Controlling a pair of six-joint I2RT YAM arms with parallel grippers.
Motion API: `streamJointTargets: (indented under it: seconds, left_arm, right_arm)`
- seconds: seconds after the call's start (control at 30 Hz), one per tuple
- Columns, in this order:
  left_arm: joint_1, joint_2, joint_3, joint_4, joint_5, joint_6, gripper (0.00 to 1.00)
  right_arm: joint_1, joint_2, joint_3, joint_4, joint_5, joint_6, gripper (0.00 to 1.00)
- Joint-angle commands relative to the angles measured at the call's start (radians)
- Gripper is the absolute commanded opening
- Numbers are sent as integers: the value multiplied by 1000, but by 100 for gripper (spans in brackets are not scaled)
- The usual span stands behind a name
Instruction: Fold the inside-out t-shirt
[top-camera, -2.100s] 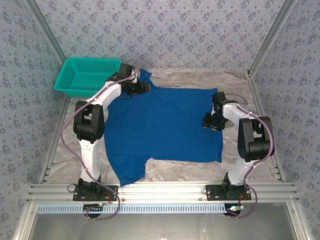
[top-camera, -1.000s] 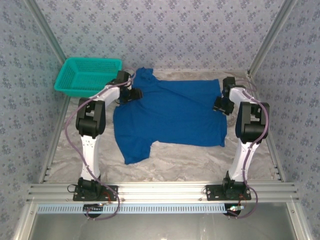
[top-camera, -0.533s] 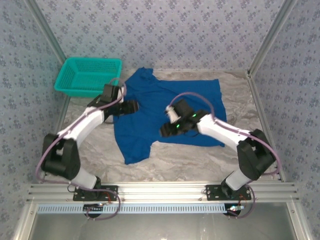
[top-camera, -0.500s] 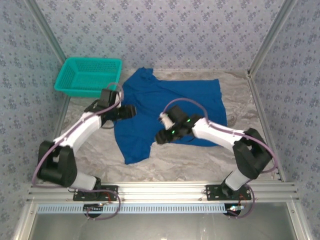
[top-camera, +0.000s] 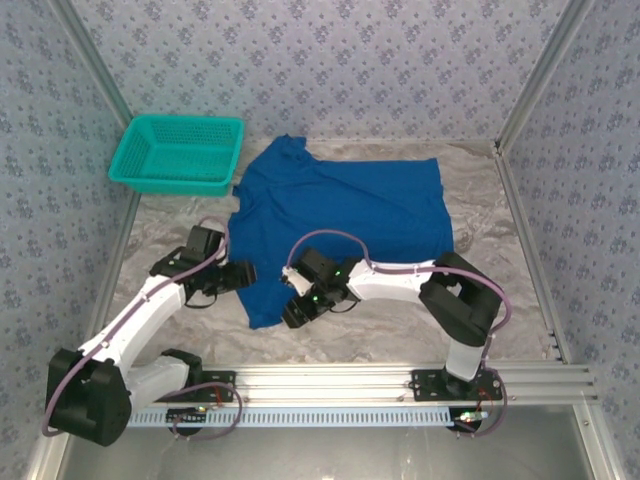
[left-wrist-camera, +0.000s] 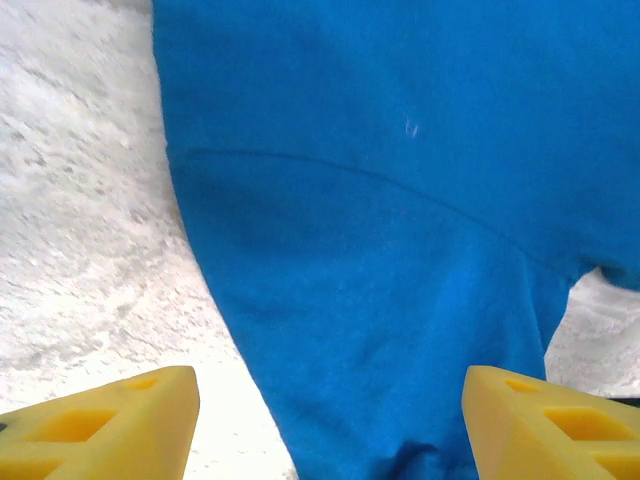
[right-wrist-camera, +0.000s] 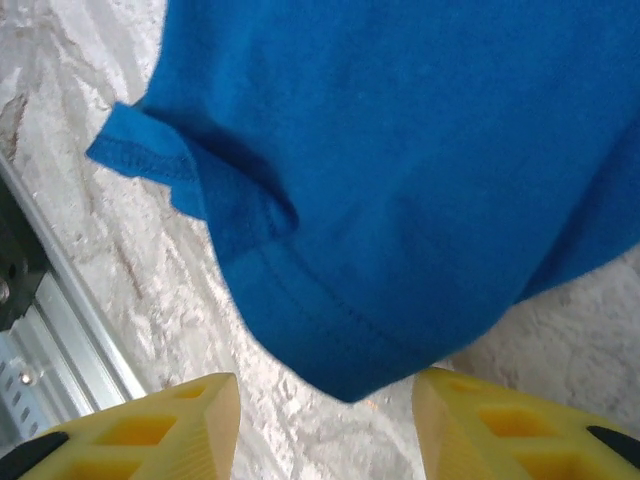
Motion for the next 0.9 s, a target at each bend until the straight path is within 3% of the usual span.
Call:
streamJointTargets:
  seconds: [0.0,0.1,0.3,0.67,0.87]
  left_arm:
    - [-43,-6,-22,-43,2,-49,70]
    - [-65,-9,-37,-49,2,-76,70]
    - [-113,-14,-67,-53,17,-111,69]
    - [-174,29,-88,-9,145,-119,51]
    - [-211,11,-96,-40,147,-138,43]
  right_arm:
    - [3,46,29,25,45,17,38]
    - [1,38,38,-10,103,18,22]
    - [-17,-51,15,-107,206,25,6]
    - [-44,-54,4,-175,210,33,9]
    - [-44,-40,20,-168,200,33,9]
